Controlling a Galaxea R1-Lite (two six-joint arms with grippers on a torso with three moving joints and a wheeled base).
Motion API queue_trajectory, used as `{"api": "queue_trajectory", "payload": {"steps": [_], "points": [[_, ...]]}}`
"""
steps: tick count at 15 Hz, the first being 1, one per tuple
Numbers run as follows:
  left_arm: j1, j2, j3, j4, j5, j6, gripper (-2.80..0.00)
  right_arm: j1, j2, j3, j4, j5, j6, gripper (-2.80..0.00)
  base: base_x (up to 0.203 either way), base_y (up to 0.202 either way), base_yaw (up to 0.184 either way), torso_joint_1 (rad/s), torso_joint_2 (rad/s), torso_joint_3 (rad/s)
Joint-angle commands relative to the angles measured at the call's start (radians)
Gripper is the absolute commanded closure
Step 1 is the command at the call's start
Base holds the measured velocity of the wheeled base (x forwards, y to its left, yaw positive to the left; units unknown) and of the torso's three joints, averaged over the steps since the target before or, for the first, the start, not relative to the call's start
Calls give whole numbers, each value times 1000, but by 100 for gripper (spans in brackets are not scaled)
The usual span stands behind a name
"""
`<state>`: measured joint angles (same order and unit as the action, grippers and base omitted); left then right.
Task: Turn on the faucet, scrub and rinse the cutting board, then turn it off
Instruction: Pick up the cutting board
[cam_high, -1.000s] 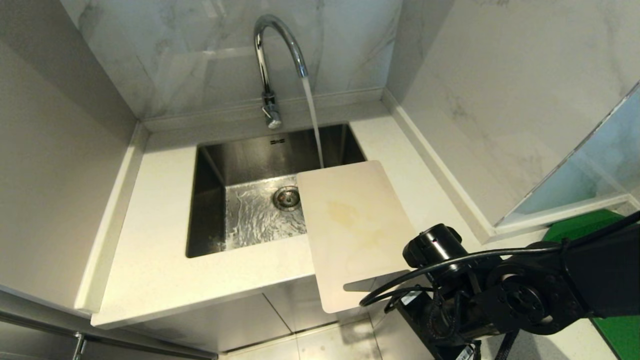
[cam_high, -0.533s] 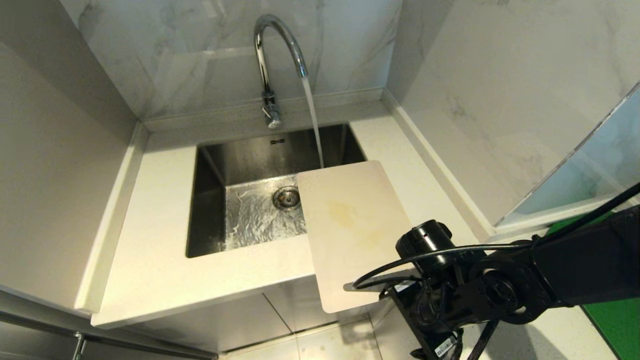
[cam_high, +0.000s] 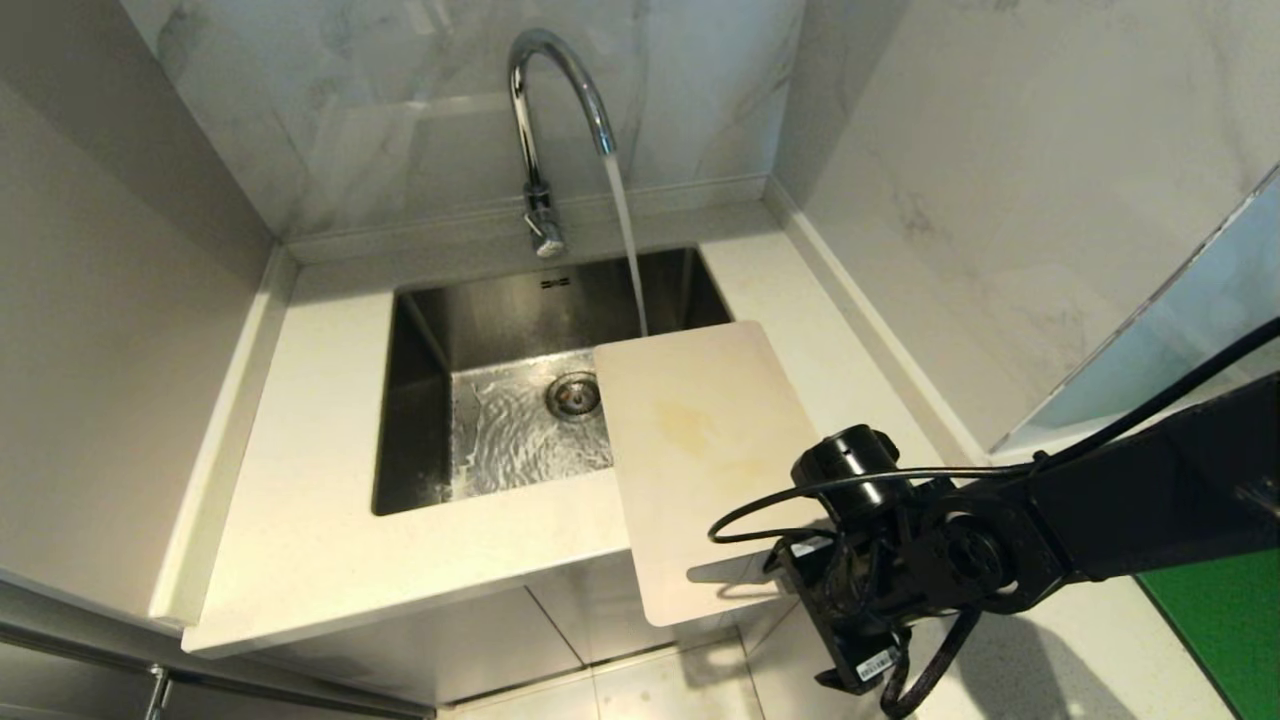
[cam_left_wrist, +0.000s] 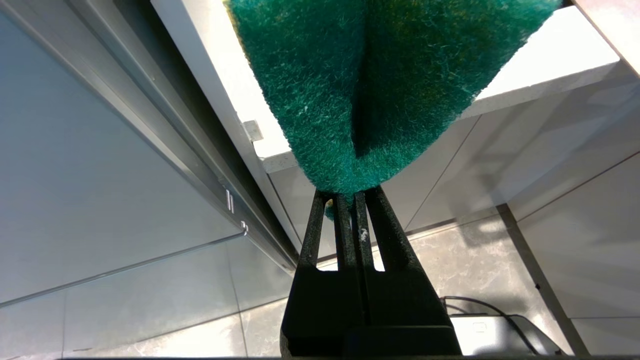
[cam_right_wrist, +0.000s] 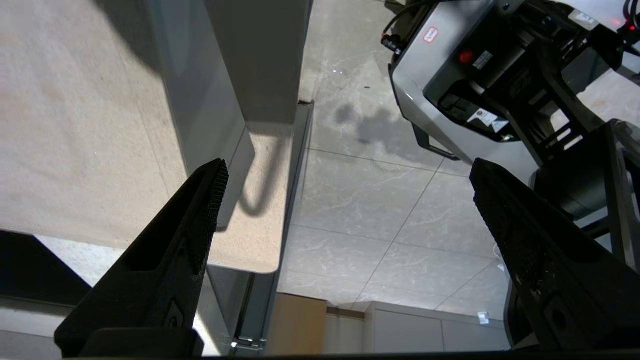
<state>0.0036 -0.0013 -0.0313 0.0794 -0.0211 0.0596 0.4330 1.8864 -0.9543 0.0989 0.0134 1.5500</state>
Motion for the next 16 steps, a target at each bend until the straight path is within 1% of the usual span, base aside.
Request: {"api": "queue_trajectory", "payload": {"steps": [1, 5, 12, 16], "points": [[1, 1, -1, 0, 0, 0, 0, -16, 11, -4, 1, 2, 7, -280, 0, 0, 0, 0, 0, 0], [1, 1, -1, 0, 0, 0, 0, -30, 33, -6, 0, 2, 5, -280, 0, 0, 0, 0, 0, 0], [-1, 1, 0, 0, 0, 0, 0, -28, 67, -8, -19, 5, 5, -280, 0, 0, 0, 0, 0, 0], [1, 1, -1, 0, 0, 0, 0, -28, 114, -12, -19, 1, -19, -280, 0, 0, 0, 0, 0, 0]]}}
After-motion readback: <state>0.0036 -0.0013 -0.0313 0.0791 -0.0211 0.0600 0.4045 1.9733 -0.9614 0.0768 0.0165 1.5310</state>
